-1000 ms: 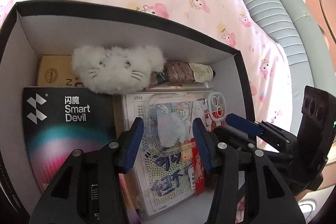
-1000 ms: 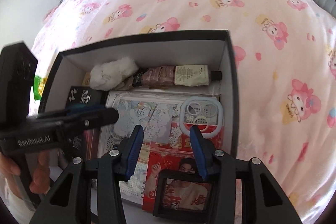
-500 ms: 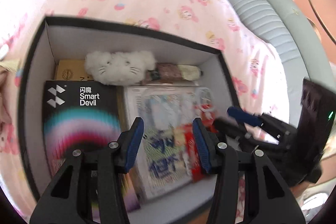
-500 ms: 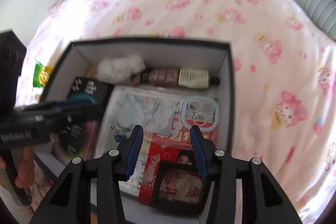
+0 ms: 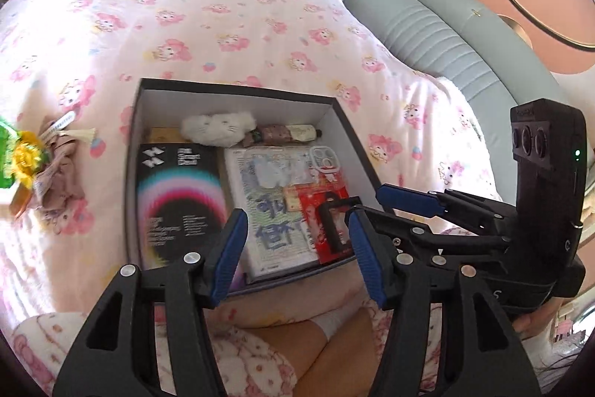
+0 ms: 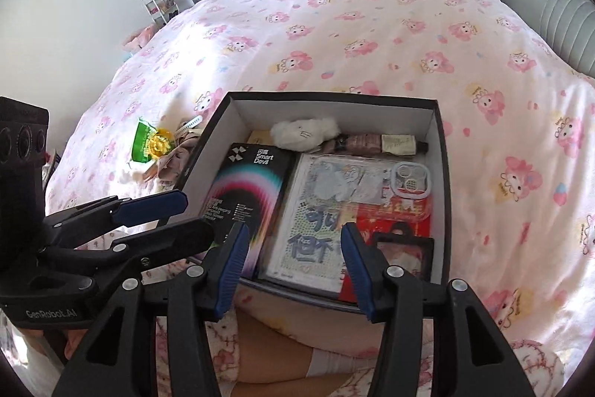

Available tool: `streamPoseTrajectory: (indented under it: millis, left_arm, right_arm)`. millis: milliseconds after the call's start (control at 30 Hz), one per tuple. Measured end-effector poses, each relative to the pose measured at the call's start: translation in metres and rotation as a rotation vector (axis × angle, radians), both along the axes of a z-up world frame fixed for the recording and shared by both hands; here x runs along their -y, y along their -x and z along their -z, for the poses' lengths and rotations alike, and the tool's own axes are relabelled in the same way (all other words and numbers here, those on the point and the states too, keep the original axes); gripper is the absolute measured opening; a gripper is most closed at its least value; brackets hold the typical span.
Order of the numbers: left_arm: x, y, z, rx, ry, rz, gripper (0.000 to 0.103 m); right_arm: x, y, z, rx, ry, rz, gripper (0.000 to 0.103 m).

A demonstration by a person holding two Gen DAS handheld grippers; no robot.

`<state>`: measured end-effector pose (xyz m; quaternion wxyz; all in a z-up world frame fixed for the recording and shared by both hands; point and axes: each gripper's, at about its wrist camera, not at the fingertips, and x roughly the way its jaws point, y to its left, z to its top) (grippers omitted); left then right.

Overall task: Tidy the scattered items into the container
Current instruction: 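Move the right gripper back to the corn-candy bag on the bedspread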

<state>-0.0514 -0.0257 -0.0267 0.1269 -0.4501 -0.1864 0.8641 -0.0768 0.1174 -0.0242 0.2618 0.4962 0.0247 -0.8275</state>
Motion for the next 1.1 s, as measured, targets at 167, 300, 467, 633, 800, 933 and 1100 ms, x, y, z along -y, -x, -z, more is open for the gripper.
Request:
streamPoseTrajectory:
  millis: [167, 300, 467, 633, 800, 933, 1100]
  left_arm:
    - [0.031, -0.021, -0.007, -0.024, -0.046, -0.062, 0.057]
    - [0.052, -0.033, -0.006, -0.016, -0.034, -0.111, 0.057]
    - [0.067, -0.043, -0.003, -0.010, -0.032, -0.142, 0.057]
    - [0.090, -0.057, -0.009, -0.027, -0.032, -0.209, 0.056]
    - [0.137, -0.079, -0.016, -0.047, -0.033, -0.315, 0.056]
    - [0.175, -0.097, -0.016, -0.049, -0.027, -0.396, 0.056]
    - [0.214, -0.107, -0.007, -0.045, -0.016, -0.473, 0.056]
  right_arm:
    - [0.034, -0.012, -0.014, -0.063, -0.012, -0.076, 0.047]
    - [0.058, -0.017, -0.015, -0.062, -0.004, -0.141, 0.047]
    - [0.076, -0.021, -0.009, -0.032, 0.015, -0.179, 0.047]
    - [0.105, -0.021, -0.013, -0.049, 0.001, -0.223, 0.047]
    - [0.159, -0.024, -0.022, -0.059, 0.011, -0.339, 0.047]
    - [0.206, -0.031, -0.023, -0.068, 0.016, -0.422, 0.047]
    - [0.251, -0.031, -0.014, -0.022, 0.054, -0.482, 0.047]
